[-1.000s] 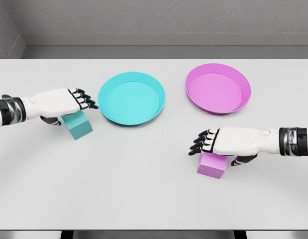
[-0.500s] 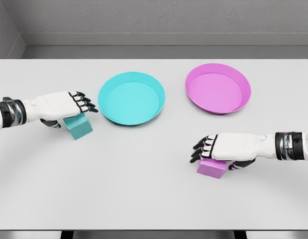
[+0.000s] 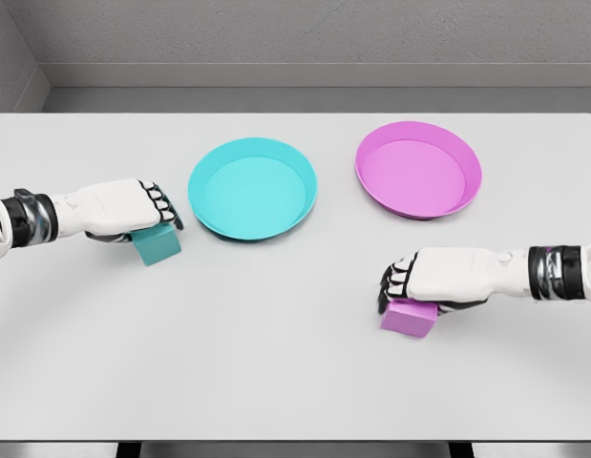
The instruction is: Place the blocks in the corresponding plates according to their colors
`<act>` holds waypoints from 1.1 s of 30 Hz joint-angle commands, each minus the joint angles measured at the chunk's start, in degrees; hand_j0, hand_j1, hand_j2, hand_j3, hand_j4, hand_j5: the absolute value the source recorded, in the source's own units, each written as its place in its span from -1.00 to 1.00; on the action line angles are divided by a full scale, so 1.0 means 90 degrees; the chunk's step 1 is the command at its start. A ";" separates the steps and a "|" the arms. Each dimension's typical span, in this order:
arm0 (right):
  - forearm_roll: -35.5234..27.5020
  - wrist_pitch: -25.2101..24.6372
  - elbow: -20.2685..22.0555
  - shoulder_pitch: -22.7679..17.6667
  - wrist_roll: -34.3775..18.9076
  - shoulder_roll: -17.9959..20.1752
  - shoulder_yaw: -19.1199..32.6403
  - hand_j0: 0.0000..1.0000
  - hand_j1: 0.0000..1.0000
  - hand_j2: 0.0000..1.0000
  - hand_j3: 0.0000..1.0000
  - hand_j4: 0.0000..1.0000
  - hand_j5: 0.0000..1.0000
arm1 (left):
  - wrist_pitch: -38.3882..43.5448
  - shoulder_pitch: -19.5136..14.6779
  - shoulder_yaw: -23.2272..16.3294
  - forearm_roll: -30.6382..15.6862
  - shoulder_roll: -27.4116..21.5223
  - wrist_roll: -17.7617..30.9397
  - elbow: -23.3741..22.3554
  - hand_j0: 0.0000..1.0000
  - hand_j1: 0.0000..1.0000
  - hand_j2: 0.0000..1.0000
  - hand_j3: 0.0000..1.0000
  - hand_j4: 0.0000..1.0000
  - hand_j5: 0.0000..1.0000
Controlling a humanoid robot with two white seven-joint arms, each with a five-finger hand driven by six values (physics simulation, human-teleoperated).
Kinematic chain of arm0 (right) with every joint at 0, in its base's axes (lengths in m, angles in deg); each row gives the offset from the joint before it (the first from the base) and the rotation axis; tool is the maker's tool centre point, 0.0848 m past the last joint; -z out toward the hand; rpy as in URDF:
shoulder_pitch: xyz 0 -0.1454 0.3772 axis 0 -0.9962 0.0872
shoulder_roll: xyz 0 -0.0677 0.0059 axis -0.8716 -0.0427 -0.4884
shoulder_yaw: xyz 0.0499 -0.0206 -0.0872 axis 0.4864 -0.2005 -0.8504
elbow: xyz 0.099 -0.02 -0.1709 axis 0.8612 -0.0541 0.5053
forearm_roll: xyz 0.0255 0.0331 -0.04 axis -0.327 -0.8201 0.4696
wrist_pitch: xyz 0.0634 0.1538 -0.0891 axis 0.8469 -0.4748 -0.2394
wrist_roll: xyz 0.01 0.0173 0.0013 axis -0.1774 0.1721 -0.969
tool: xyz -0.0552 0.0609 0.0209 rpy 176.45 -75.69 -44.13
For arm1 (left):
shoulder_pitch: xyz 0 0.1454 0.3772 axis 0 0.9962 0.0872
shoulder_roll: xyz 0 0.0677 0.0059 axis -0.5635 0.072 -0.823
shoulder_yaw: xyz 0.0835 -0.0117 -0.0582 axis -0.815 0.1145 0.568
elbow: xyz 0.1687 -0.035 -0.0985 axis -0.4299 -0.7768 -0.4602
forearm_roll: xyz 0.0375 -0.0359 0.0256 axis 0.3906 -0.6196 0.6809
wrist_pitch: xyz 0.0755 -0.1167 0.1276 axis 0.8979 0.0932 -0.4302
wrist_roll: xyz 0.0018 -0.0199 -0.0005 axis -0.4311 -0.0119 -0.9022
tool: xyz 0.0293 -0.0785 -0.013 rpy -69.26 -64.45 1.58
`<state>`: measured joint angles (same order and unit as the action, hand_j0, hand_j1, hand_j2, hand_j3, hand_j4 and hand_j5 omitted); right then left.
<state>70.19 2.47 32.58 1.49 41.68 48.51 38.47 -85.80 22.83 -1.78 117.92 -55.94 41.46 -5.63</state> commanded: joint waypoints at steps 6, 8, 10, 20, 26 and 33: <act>-0.0004 -0.0003 0.0022 0.0205 0.0005 0.0000 0.0067 0.14 0.14 0.14 0.14 0.14 0.14 | -0.0004 0.0000 -0.0032 0.0064 -0.0016 0.0006 0.0007 -0.03 -0.03 -0.03 -0.03 -0.03 -0.03; -0.0024 -0.0003 0.0012 0.0264 0.0005 0.0000 0.0076 0.14 0.14 0.14 0.14 0.14 0.14 | -0.0004 0.0010 -0.0032 0.0064 -0.0036 -0.0004 0.0055 -0.10 -0.10 -0.10 -0.10 -0.10 -0.10; -0.0034 -0.0003 0.0002 0.0303 0.0015 0.0000 0.0184 0.14 0.14 0.14 0.14 0.14 0.14 | -0.0004 0.0000 -0.0032 0.0064 -0.0045 0.0006 0.0065 -0.23 -0.23 -0.23 -0.23 -0.23 -0.23; -0.0063 -0.0003 -0.0398 0.0303 0.0015 0.0009 0.0799 0.12 0.12 0.12 0.12 0.12 0.12 | -0.0004 -0.0078 0.0104 -0.0307 -0.0319 -0.0053 0.0065 -0.28 -0.28 -0.28 -0.28 -0.28 -0.28; -0.0053 -0.0003 -0.0955 0.0449 0.0015 0.0009 0.1014 0.12 0.12 0.12 0.12 0.12 0.12 | -0.0004 -0.0107 0.0466 -0.0590 -0.0348 -0.0063 0.0055 -0.27 -0.27 -0.27 -0.27 -0.27 -0.27; -0.0004 -0.0044 -0.1218 0.0713 0.0005 -0.0176 0.0994 0.12 0.12 0.12 0.12 0.12 0.12 | -0.0004 -0.0264 0.0622 -0.0727 0.0032 -0.0072 0.0055 -0.26 -0.26 -0.26 -0.26 -0.26 -0.26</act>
<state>70.42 2.37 22.19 8.17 41.72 47.24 47.39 -85.94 20.11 3.49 112.00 -56.91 40.86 -5.13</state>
